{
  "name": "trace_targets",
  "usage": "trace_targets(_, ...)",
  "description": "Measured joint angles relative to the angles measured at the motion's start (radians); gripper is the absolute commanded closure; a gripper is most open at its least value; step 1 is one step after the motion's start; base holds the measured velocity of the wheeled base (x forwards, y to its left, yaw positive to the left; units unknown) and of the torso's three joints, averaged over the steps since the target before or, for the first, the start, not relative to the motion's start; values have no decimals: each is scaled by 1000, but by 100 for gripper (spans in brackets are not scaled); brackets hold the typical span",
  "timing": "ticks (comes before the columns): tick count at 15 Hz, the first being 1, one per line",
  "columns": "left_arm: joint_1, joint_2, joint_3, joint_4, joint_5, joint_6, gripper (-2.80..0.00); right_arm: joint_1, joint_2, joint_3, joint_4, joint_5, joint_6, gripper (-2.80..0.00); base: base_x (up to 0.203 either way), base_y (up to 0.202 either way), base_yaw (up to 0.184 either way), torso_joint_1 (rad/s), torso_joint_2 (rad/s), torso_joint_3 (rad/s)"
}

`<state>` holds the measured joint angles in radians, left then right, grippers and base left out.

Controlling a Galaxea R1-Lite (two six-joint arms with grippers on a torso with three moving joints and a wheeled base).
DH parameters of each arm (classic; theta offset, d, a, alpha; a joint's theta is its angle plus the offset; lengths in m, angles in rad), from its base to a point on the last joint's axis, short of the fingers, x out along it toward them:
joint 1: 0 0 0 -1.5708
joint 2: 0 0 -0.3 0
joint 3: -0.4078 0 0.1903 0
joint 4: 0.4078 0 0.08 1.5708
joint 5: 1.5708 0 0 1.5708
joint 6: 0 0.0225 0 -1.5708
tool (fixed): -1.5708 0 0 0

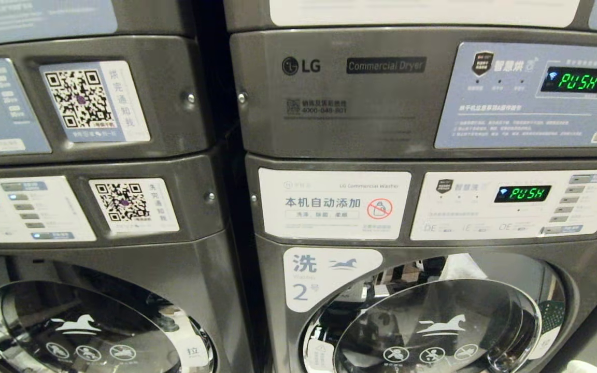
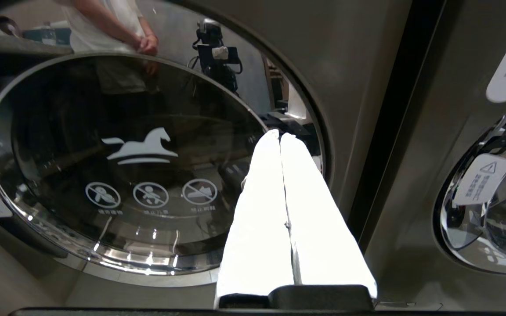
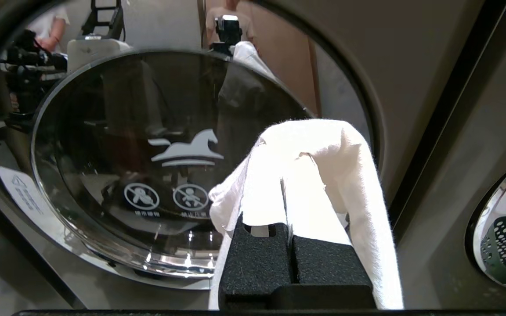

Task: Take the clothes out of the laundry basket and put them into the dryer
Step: Put the clothes in the dryer

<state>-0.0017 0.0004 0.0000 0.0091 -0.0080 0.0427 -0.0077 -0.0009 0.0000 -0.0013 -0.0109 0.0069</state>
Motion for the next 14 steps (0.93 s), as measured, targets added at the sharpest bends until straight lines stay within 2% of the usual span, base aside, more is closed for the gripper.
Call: trace_targets(14,0,0,0,-2,3,-6,0,0,0,0,0,0,0,0,0,0,0,214,-518,-307)
